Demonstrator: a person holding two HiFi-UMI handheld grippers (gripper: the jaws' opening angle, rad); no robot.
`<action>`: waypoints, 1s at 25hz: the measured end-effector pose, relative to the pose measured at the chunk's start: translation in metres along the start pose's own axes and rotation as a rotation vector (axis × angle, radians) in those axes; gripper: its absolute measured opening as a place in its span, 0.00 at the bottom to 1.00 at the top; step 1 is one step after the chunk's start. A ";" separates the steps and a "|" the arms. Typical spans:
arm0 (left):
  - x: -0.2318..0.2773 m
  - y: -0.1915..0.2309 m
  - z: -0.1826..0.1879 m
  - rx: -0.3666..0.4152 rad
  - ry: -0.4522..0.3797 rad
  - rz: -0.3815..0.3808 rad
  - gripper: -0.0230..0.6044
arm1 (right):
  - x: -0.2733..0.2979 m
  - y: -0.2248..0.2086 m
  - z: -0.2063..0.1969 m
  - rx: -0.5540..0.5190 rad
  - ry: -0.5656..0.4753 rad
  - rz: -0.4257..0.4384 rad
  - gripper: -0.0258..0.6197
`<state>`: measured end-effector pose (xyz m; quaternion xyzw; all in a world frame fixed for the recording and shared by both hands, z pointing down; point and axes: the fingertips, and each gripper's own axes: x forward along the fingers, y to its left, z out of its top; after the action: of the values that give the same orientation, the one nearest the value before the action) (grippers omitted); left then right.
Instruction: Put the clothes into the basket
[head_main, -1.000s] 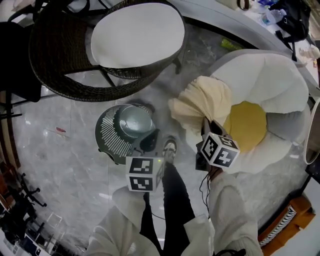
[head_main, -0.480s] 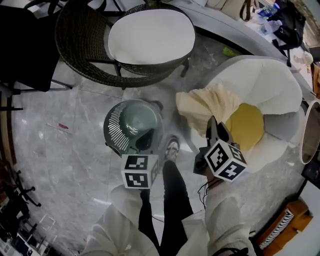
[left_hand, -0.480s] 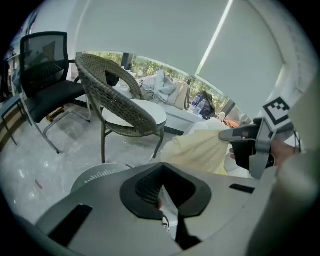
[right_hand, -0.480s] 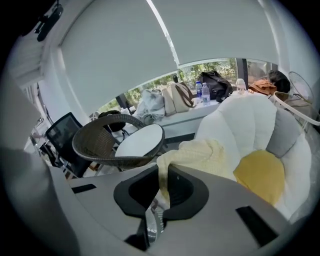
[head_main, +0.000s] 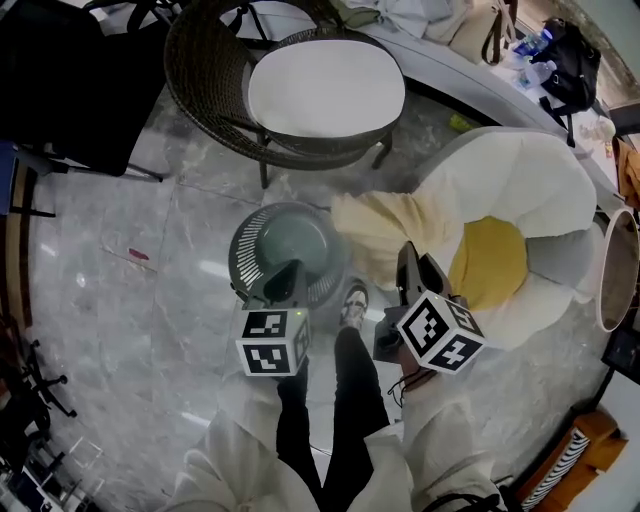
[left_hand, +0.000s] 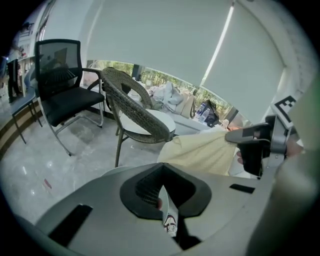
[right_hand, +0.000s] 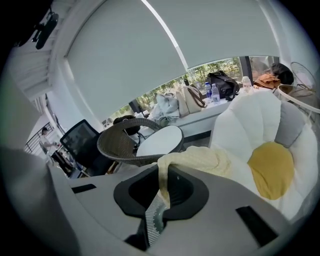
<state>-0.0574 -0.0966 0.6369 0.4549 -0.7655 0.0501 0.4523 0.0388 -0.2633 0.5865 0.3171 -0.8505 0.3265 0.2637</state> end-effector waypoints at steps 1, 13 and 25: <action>-0.005 0.005 0.000 -0.006 -0.006 0.006 0.03 | -0.003 0.008 -0.001 -0.002 -0.003 0.010 0.10; -0.051 0.061 -0.013 -0.102 -0.046 0.079 0.03 | -0.019 0.089 -0.027 -0.032 0.039 0.114 0.10; -0.078 0.126 -0.048 -0.212 -0.054 0.163 0.03 | 0.005 0.152 -0.107 -0.152 0.206 0.199 0.10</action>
<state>-0.1060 0.0511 0.6492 0.3419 -0.8129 -0.0069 0.4715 -0.0469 -0.0990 0.6001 0.1750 -0.8685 0.3164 0.3391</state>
